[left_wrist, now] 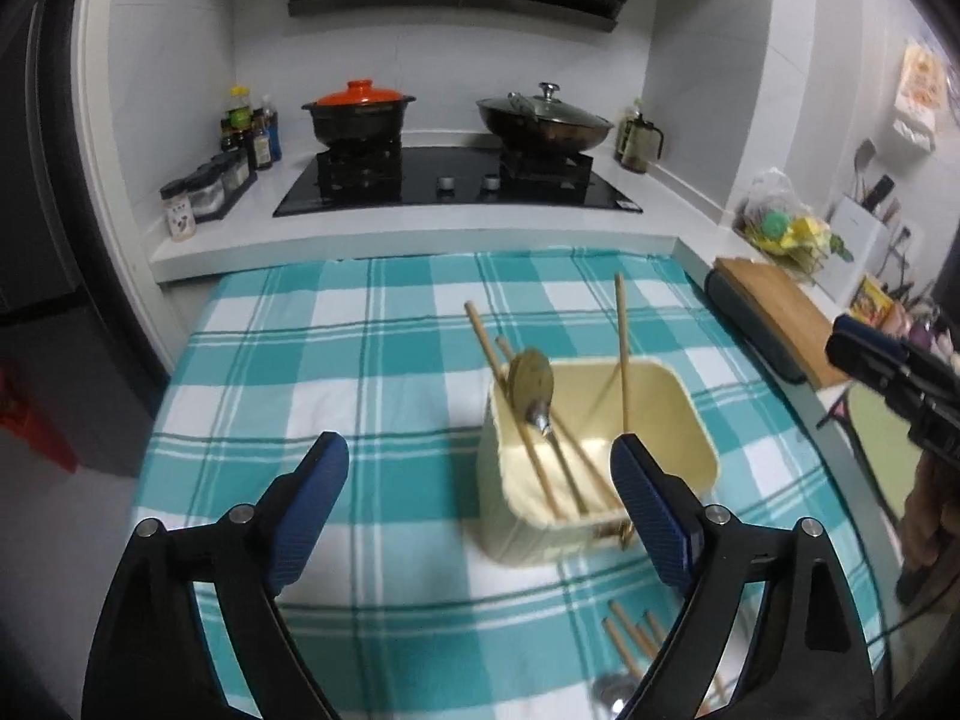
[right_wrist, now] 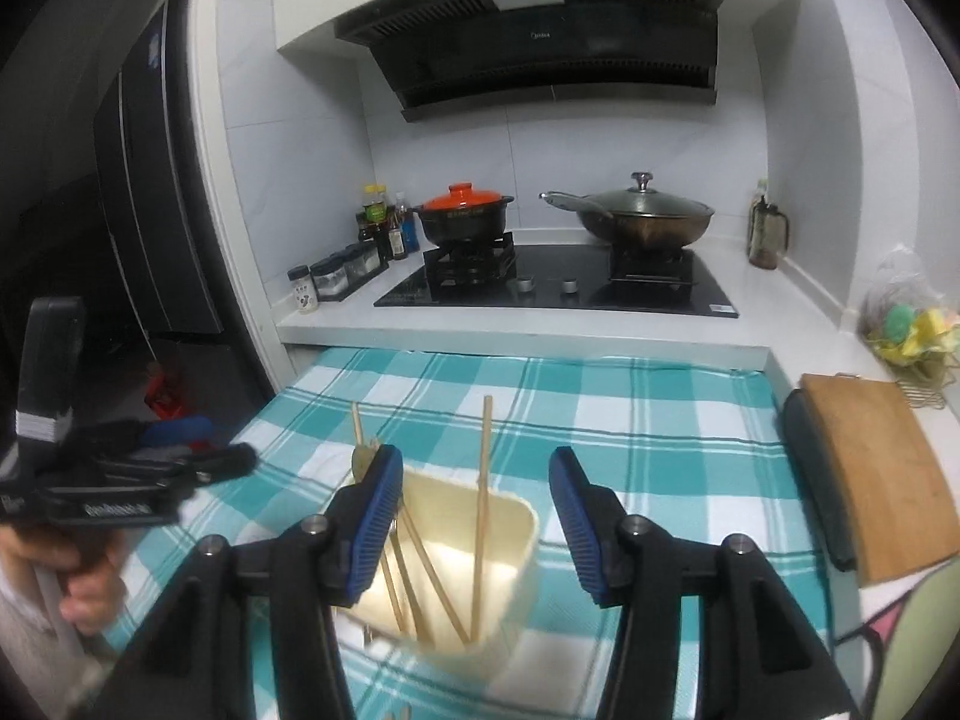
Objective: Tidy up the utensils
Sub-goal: 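Move both open grippers back toward the small spoon and remaining chopsticks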
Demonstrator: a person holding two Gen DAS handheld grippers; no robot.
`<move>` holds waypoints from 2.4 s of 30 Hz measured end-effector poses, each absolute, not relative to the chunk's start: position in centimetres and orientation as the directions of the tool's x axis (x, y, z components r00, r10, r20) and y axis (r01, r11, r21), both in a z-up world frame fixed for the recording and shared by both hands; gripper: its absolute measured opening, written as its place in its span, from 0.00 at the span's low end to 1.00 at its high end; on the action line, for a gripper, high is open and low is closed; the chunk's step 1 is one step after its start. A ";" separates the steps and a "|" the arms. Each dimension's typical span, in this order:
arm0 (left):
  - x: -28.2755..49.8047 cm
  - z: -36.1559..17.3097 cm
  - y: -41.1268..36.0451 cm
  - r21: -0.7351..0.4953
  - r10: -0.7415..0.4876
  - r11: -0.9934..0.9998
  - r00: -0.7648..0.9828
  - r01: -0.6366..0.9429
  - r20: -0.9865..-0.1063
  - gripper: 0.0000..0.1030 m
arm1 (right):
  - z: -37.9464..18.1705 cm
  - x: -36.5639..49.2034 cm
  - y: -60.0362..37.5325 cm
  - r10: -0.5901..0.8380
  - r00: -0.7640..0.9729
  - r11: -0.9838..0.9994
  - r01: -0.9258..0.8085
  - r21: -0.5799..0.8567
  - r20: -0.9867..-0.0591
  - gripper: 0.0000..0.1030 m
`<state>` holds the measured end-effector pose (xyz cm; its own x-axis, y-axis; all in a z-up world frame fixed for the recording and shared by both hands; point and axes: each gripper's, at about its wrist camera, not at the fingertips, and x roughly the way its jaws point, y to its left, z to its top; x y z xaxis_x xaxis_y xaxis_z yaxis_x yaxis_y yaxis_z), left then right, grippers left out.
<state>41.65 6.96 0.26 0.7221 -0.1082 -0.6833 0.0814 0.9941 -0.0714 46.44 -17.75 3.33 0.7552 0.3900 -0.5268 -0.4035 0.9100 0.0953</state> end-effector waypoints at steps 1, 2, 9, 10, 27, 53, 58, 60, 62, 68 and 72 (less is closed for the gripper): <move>39.7 -0.2 7.3 -0.041 -0.095 0.995 0.713 0.093 -0.695 0.89 | 3.4 45.3 -18.3 0.386 0.754 0.910 -0.407 0.083 -0.531 0.52; 38.0 -0.6 7.5 -0.020 -0.085 0.995 0.704 0.101 -0.705 0.90 | 3.3 43.7 -18.8 0.383 0.753 0.908 -0.414 0.067 -0.535 0.55; 26.1 -5.6 7.1 0.023 -0.062 0.993 0.667 0.119 -0.743 0.94 | 0.2 31.5 -21.0 0.289 0.785 0.911 -0.402 -0.095 -0.547 0.70; 24.7 -6.5 6.8 0.011 -0.066 0.994 0.662 0.112 -0.747 0.94 | -0.6 29.8 -21.0 0.279 0.789 0.914 -0.393 -0.101 -0.547 0.71; 17.9 -11.5 3.2 -0.082 -0.064 0.997 0.662 0.004 -0.747 0.94 | -12.2 15.4 -19.3 0.181 0.779 0.951 -0.294 -0.096 -0.601 0.72; 18.2 -14.5 2.6 -0.029 -0.016 1.000 0.617 -0.012 -0.787 0.94 | -14.0 16.0 -20.5 0.171 0.757 0.975 -0.224 -0.004 -0.631 0.72; 18.4 -14.9 2.1 -0.032 -0.024 0.999 0.607 -0.001 -0.794 0.94 | -14.1 16.2 -21.0 0.168 0.756 0.978 -0.208 0.011 -0.633 0.72; 18.5 -15.0 1.9 -0.025 -0.023 1.000 0.604 0.005 -0.797 0.94 | -14.1 16.2 -21.2 0.165 0.757 0.980 -0.201 0.015 -0.632 0.72; 18.6 -15.1 1.7 -0.020 -0.022 1.000 0.600 0.010 -0.800 0.94 | -14.2 16.3 -21.4 0.163 0.756 0.981 -0.196 0.020 -0.633 0.72; 18.7 -15.4 1.3 -0.008 -0.018 1.000 0.595 0.018 -0.804 0.94 | -14.4 16.5 -21.7 0.163 0.754 0.982 -0.185 0.033 -0.636 0.72; 18.8 -15.6 1.1 -0.007 -0.021 1.000 0.591 0.025 -0.806 0.94 | -14.6 16.5 -21.8 0.160 0.753 0.983 -0.179 0.036 -0.638 0.72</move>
